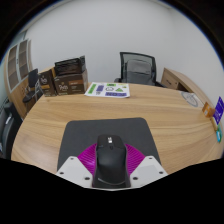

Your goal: Arrange mouse

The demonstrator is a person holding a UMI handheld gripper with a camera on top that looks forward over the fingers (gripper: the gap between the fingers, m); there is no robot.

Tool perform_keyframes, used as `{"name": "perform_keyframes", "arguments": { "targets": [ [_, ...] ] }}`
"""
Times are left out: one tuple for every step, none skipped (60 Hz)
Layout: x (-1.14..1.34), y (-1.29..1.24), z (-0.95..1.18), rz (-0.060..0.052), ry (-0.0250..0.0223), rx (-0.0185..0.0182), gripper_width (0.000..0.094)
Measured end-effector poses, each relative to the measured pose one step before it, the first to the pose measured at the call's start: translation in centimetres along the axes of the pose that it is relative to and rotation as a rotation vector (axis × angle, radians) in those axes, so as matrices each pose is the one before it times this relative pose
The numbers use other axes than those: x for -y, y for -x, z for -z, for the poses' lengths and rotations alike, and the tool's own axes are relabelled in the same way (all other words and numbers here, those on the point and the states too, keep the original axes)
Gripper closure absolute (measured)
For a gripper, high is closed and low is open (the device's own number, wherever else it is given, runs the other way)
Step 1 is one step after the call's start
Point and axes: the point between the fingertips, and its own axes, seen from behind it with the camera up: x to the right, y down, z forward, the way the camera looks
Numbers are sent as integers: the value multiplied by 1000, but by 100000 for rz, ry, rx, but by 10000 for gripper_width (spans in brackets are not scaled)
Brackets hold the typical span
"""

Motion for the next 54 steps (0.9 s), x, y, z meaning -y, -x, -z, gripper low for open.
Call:
{"name": "perform_keyframes", "arguments": {
  "targets": [
    [-119, -143, -42, -48, 7, -532, 537],
    [-49, -100, -33, 36, -233, -529, 522],
    [-201, -108, -19, 323, 201, -404, 500],
    [-200, -75, -38, 183, 388, -284, 487],
    [-76, -59, 176, -363, 193, 48, 464],
    [92, 49, 42, -701, -524, 284, 447],
    [27, 41, 20, -641, -282, 207, 430],
    [-30, 30, 47, -506, -47, 199, 410],
    [15, -18, 42, -291, -52, -6, 378],
    [-11, -79, 72, -123, 53, -226, 320],
    [8, -90, 126, 14, 59, -421, 237],
    [125, -67, 175, -66, -361, -316, 130],
    [206, -185, 267, -74, -527, -648, 56],
    [140, -155, 180, -105, -641, -752, 79],
    [196, -199, 330, -31, -567, -702, 100],
    [219, -176, 362, 38, -566, -611, 100],
    [326, -188, 349, 30, -784, -521, 95],
    [197, -125, 631, -138, -738, -263, 84],
    [293, -165, 486, 2, -591, -260, 77],
    [198, -177, 650, -22, -450, -189, 73],
    [195, -222, 678, -11, -318, -296, 78],
    [210, -273, 737, -153, -243, -400, 84],
    [207, -270, 792, -300, -253, -321, 84],
    [166, -250, 852, -421, -68, -154, 81],
    [106, -217, 867, -419, 172, 58, 80],
    [73, -210, 947, -419, 352, 191, 81],
    [90, -220, 962, -375, 280, 270, 80],
    [91, -240, 1007, -367, 134, 258, 78],
    [142, -316, 1024, -327, -87, 68, 81],
    [166, -385, 1054, -242, -154, -210, 80],
    [114, -417, 1062, -126, -114, -270, 80],
    [75, -386, 1078, -1, -84, -208, 80],
    [61, -370, 1067, 164, -122, -130, 79],
    [46, -366, 1052, 360, -248, -32, 80],
    [76, -372, 1078, 438, -281, -1, 80],
    [39, -395, 1056, 422, -364, -83, 81],
    [18, -436, 1043, 341, -316, -241, 81],
    [-4, -491, 1041, 295, -280, -398, 80],
    [-26, -456, 1022, 208, -262, -394, 77],
    [-54, -422, 1017, 165, -266, -225, 78],
    [-82, -356, 985, 167, -274, 3, 75],
    [-51, -320, 986, 141, -286, 56, 76],
    [-106, -388, 992, 131, -424, -38, 75],
    [-114, -441, 839, 34, -403, -121, 74],
    [-208, -423, 1006, -6, -12, -397, 74],
    [-275, -449, 896, -51, 103, -424, 76],
    [-295, -442, 876, -86, 191, -347, 77],
    [-290, -369, 847, -122, 71, -276, 77],
    [-263, -326, 818, -195, -58, -131, 76],
    [-237, -318, 779, -259, -135, -54, 75],
    [-245, -305, 758, -273, -144, -8, 75],
    [-292, -289, 708, -320, -138, -10, 74],
    [-315, -318, 725, -240, -68, -38, 75],
    [-321, -375, 603, -198, -79, -26, 77]
  ]
}}
